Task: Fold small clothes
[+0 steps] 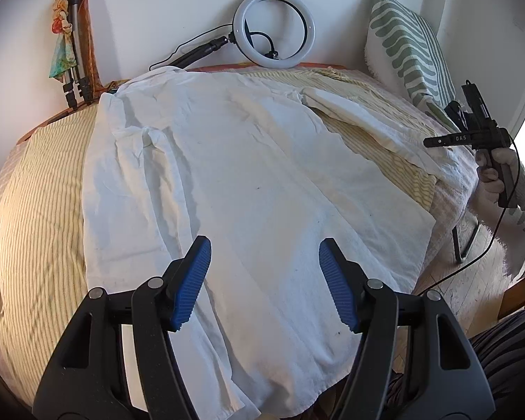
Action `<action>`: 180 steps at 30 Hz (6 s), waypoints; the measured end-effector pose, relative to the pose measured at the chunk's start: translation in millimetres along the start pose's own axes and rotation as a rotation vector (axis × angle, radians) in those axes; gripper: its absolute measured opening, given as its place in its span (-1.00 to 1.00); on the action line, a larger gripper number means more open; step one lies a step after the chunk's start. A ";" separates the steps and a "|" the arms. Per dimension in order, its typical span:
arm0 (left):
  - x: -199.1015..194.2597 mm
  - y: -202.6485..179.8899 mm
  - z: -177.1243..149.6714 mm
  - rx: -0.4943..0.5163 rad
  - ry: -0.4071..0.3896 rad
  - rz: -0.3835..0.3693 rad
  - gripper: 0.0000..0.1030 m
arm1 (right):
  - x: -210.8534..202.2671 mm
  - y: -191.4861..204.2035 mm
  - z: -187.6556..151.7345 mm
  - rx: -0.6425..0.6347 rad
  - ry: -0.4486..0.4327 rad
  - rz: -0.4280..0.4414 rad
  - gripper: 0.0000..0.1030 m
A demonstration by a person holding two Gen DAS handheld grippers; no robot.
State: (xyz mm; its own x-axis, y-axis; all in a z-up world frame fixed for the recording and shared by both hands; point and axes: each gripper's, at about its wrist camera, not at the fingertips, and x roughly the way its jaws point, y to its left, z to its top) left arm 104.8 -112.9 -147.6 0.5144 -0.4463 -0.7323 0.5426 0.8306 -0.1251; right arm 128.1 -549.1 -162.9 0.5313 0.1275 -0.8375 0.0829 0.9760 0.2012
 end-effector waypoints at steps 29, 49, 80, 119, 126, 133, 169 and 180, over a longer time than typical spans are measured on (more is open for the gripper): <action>-13.4 27.5 -18.5 -0.076 -0.017 -0.032 0.29 | 6.8 256.0 -59.3 -0.585 0.107 0.273 -0.95; 20.0 -4.6 40.1 -0.099 0.085 -0.289 0.29 | -16.3 138.6 -31.3 -0.113 0.053 0.349 -0.58; 55.0 -17.2 38.8 0.096 0.196 0.036 0.29 | 6.0 162.6 -59.9 -0.105 0.120 0.441 -0.32; 59.0 -67.9 -6.6 -0.237 0.255 -0.249 -0.90 | 9.1 134.5 -59.3 -0.120 0.153 0.480 -0.85; 33.3 -37.7 -11.5 -0.519 0.136 -0.606 -0.93 | -14.0 117.4 -47.0 -0.012 0.085 0.613 -0.92; 56.2 -33.0 -34.9 -0.484 0.214 -0.397 -0.93 | 14.4 119.4 -62.7 0.021 0.197 0.547 -0.84; 100.0 -176.5 9.3 0.015 0.154 -0.173 -0.72 | -30.8 54.1 -2.3 0.072 -0.102 0.428 -0.28; 75.1 -146.5 10.7 -0.167 0.108 -0.305 -0.87 | 43.6 80.0 47.4 0.111 -0.011 0.465 -0.09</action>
State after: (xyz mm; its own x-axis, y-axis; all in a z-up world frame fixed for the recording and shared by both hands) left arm 71.1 -271.7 -177.1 0.2675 -0.6514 -0.7100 0.5399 0.7117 -0.4495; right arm 197.8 -473.8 -159.2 0.5426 0.5438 -0.6402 -0.0767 0.7910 0.6069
